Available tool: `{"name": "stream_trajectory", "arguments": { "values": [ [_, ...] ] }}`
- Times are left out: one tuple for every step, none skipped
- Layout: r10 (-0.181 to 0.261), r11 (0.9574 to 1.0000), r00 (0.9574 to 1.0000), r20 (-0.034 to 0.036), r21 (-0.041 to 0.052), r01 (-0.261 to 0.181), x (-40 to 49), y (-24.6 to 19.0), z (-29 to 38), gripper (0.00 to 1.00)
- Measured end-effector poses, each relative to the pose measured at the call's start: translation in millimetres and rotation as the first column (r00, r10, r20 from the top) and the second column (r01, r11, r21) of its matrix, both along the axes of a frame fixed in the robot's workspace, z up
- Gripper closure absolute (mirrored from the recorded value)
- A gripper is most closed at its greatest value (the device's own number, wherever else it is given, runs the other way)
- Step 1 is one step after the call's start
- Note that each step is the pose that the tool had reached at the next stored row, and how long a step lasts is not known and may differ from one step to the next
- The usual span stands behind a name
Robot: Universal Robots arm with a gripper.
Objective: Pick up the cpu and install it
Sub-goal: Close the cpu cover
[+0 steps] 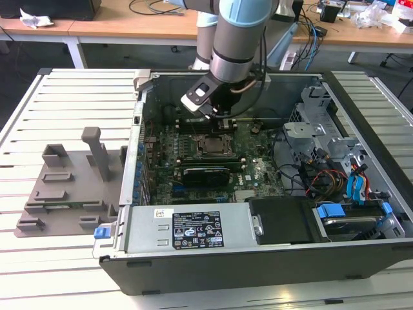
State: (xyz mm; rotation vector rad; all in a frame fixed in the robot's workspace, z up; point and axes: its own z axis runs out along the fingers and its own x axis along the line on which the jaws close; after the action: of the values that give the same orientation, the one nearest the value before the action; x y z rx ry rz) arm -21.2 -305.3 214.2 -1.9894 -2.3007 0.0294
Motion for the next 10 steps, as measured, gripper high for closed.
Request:
{"name": "stream_trajectory", "arguments": {
  "values": [
    [0.001, 1.0000, 1.0000, 0.0000, 0.0001, -0.001, -3.8, -1.1, 0.0, 0.89],
    [0.001, 1.0000, 1.0000, 0.0001, 0.0001, -0.001, -6.5, -1.7, -0.2, 0.89],
    [0.001, 1.0000, 1.0000, 0.0003, 0.0004, -0.001, -10.1, -2.1, -0.8, 0.89],
    [0.001, 1.0000, 1.0000, 0.0001, 0.0011, -0.001, -11.7, -2.2, -2.9, 0.89],
    [0.001, 1.0000, 1.0000, 0.0001, 0.0012, -0.001, -11.8, -2.3, -4.4, 0.89],
    [0.001, 1.0000, 1.0000, 0.0001, 0.0012, -0.001, -11.8, -2.3, -5.1, 0.89],
    [0.001, 1.0000, 1.0000, 0.0001, 0.0012, -0.001, -12.3, -2.3, -7.3, 0.89],
    [0.001, 1.0000, 1.0000, 0.0001, 0.0009, -0.001, -13.7, -2.3, -8.3, 0.89],
    [0.001, 1.0000, 1.0000, 0.0000, 0.0007, -0.001, -15.1, -2.4, -8.8, 0.89],
    [0.001, 1.0000, 1.0000, -0.0002, 0.0007, -0.001, -15.3, -2.4, -9.1, 0.89]
  ]
}}
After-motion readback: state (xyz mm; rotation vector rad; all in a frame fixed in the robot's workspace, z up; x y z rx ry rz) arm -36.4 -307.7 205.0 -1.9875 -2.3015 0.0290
